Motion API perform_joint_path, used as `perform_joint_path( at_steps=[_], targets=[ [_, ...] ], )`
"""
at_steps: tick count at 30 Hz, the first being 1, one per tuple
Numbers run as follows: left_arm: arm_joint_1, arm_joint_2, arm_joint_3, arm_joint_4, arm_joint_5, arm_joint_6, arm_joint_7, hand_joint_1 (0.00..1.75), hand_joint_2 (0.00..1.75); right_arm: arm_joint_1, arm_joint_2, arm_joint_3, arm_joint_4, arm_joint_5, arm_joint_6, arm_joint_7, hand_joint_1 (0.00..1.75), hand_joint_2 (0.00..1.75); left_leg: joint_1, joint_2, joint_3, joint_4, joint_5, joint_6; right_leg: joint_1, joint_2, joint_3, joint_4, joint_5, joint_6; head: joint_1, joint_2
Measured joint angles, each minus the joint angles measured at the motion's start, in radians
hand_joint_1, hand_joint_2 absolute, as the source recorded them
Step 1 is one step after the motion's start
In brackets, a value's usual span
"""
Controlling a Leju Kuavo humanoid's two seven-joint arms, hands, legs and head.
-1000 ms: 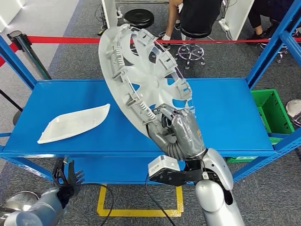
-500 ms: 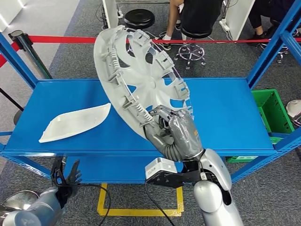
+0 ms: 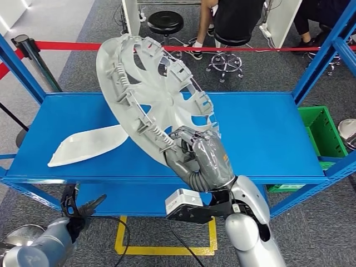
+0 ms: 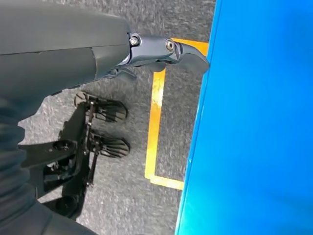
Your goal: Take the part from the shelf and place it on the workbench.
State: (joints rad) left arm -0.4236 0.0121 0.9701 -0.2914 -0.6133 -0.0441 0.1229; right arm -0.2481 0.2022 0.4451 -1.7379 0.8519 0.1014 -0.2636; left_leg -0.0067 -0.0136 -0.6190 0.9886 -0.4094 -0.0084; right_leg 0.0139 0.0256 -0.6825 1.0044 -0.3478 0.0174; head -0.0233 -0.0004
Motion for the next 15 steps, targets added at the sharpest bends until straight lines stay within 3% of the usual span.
perform_joint_path(
  at_steps=[3,5,8,9,10,11,13,15],
  targets=[
    [-0.002,0.001,0.0,0.0,-0.001,-0.001,0.002,0.0,1.75,-0.007,0.0,0.003,0.009,-0.033,0.037,0.009,1.75,1.75,0.002,0.001,0.0,0.0,0.006,0.008,-0.001,0.001,-0.002,0.0,0.003,0.007,0.0,0.0],
    [-0.005,0.002,0.0,0.0,-0.008,0.0,0.013,0.0,1.75,-0.01,0.0,0.005,0.017,-0.049,0.052,0.016,1.75,1.75,0.008,0.003,0.002,-0.005,0.013,0.015,0.0,-0.003,-0.017,0.034,-0.027,0.015,0.002,0.0],
    [0.012,-0.002,-0.003,-0.007,-0.032,0.004,0.06,0.0,1.75,-0.005,0.002,0.0,0.045,-0.011,-0.003,0.053,1.75,1.75,0.011,0.005,0.003,-0.006,0.016,0.019,-0.006,-0.014,-0.086,0.22,-0.13,0.025,0.004,0.0],
    [0.03,-0.005,-0.005,-0.013,-0.035,0.006,0.055,0.0,1.75,0.004,0.002,-0.008,0.056,0.0,-0.028,0.056,1.75,1.75,0.011,0.006,0.003,-0.006,0.015,0.018,-0.009,-0.016,-0.105,0.275,-0.151,0.028,0.004,0.0],
    [0.053,-0.007,-0.006,-0.018,-0.032,0.007,0.035,0.0,1.75,0.017,0.001,-0.019,0.064,0.003,-0.043,0.047,1.75,1.75,0.011,0.007,0.003,-0.005,0.015,0.018,-0.01,-0.018,-0.108,0.296,-0.154,0.029,0.004,0.0],
    [0.075,-0.007,-0.005,-0.022,-0.026,0.003,0.008,0.0,1.75,0.031,-0.002,-0.03,0.068,-0.001,-0.047,0.031,1.75,1.75,0.011,0.008,0.002,-0.004,0.015,0.017,-0.012,-0.018,-0.09,0.276,-0.14,0.03,0.004,0.0],
    [0.098,-0.003,-0.004,-0.025,-0.014,-0.014,-0.01,0.0,1.75,0.048,-0.007,-0.043,0.068,-0.005,-0.033,0.002,1.75,1.75,0.012,0.005,0.0,0.001,0.014,0.011,-0.014,-0.018,-0.01,0.148,-0.096,0.027,0.004,0.0],
    [0.095,0.013,-0.003,-0.025,-0.002,-0.045,0.005,0.0,1.75,0.051,-0.009,-0.046,0.068,-0.007,-0.021,-0.008,1.75,1.75,0.013,0.002,-0.002,0.006,0.015,-0.001,-0.012,-0.015,0.052,0.052,-0.075,0.019,0.003,0.0]
  ],
)
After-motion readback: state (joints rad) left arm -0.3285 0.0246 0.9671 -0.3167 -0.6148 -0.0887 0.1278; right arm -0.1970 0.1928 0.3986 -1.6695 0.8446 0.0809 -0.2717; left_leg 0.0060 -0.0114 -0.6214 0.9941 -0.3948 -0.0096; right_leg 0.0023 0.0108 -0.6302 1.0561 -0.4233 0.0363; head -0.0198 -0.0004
